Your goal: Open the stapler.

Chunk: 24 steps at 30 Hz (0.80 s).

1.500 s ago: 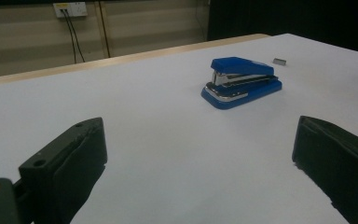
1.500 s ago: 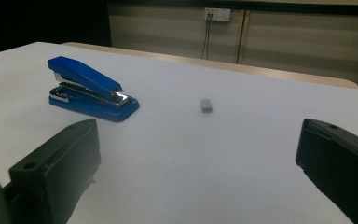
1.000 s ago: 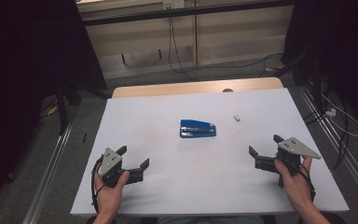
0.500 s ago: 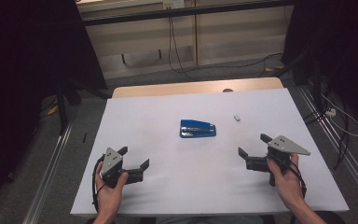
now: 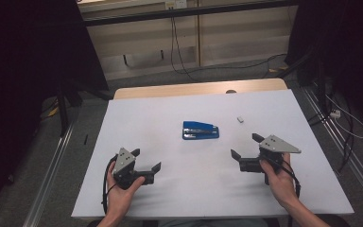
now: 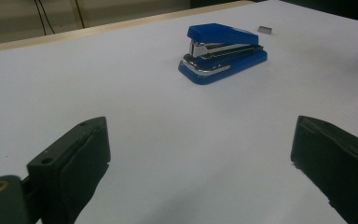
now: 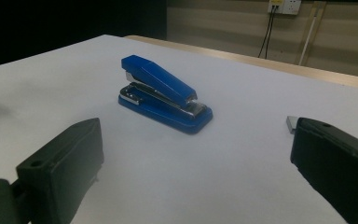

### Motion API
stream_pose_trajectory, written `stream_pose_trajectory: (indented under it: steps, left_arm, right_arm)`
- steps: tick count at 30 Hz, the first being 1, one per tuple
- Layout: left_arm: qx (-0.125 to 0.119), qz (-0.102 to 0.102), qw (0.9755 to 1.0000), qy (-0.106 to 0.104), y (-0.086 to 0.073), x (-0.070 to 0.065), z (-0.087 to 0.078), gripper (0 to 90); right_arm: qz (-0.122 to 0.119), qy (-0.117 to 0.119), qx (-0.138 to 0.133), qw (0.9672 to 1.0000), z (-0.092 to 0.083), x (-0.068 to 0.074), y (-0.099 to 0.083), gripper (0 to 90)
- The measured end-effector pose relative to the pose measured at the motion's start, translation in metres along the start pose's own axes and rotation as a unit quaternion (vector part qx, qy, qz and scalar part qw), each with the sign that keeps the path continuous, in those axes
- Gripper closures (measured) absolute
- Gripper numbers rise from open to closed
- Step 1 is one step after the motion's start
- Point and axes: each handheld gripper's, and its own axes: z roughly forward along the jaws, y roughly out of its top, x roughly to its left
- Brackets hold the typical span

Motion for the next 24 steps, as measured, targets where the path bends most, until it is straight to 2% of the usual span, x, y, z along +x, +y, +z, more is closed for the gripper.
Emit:
stream_pose_trajectory:
  steps: [5,7,9,11,12,14,16,19,24]
  left_arm:
    - [-0.012,0.011,0.9998,0.007,0.004,0.000,0.007,4.2]
    - [-0.014,0.008,0.9998,0.008,0.006,0.000,0.010,4.2]
    - [-0.009,0.006,0.9998,0.014,0.007,-0.001,0.014,3.9]
    - [-0.004,0.005,0.9999,0.009,0.009,-0.002,0.018,3.8]
    - [-0.006,0.011,0.9999,0.011,0.010,-0.004,0.019,3.8]
    - [-0.008,0.019,0.9998,0.002,0.012,-0.005,0.020,3.8]
    - [-0.012,0.016,0.9998,-0.007,0.012,-0.006,0.023,3.8]
    - [-0.015,0.021,0.9996,-0.009,0.014,-0.005,0.030,3.9]
    - [-0.006,0.022,0.9997,-0.014,0.016,-0.006,0.047,4.4]
  right_arm:
    - [-0.004,0.004,0.000,1.0000,0.008,0.000,0.002,1.6]
    - [-0.010,0.014,-0.004,0.9998,0.011,-0.001,0.002,0.8]
    - [-0.009,0.013,-0.009,0.9998,0.013,-0.001,0.004,0.7]
    - [-0.007,0.013,-0.007,0.9999,0.016,-0.001,0.005,0.8]
    - [-0.008,0.011,-0.007,0.9999,0.018,-0.001,0.005,1.1]
    - [-0.006,0.011,-0.006,0.9999,0.020,-0.001,0.004,1.0]
    - [-0.007,0.013,-0.006,0.9999,0.023,-0.001,0.005,1.1]
    - [0.007,0.018,-0.008,0.9998,0.027,0.002,0.007,2.1]
    - [-0.005,0.025,-0.003,0.9997,0.038,0.007,0.010,4.1]
